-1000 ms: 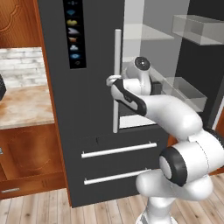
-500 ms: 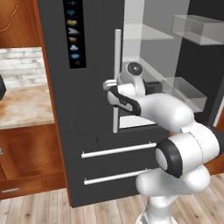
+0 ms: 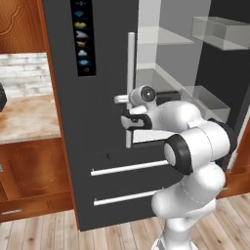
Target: Take the lemon wedge from the fridge and place it on the plate with fish on the dining counter.
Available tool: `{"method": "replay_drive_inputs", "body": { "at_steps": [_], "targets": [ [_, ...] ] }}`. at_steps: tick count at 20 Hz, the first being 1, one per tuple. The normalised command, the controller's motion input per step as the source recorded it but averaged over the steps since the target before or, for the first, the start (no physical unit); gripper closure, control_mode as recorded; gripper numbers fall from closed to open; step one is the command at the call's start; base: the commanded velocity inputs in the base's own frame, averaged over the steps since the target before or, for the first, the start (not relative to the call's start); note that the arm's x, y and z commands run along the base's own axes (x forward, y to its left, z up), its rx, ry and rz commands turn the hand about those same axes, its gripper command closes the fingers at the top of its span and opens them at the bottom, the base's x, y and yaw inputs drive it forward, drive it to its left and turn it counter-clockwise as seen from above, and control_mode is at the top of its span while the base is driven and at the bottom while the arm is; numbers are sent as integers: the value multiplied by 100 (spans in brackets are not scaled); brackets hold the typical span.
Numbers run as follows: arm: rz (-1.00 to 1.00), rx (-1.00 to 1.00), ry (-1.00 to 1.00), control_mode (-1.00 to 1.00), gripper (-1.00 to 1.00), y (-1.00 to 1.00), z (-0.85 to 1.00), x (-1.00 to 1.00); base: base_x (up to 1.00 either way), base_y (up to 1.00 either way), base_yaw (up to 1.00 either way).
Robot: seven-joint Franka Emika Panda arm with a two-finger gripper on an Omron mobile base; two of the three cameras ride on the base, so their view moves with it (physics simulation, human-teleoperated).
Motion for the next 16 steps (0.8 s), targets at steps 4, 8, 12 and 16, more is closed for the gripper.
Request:
{"method": "replay_drive_inputs", "body": {
  "at_steps": [4,8,12,16],
  "targets": [
    [-1,0,0,-100,100,7,-14,81,0,0,0],
    [0,0,0,-100,100,3,4,-9,0,0,0],
    [0,6,0,-100,100,15,43,-97,0,0,0],
    [0,5,0,-100,100,29,65,-100,0,0,0]
  ]
}}
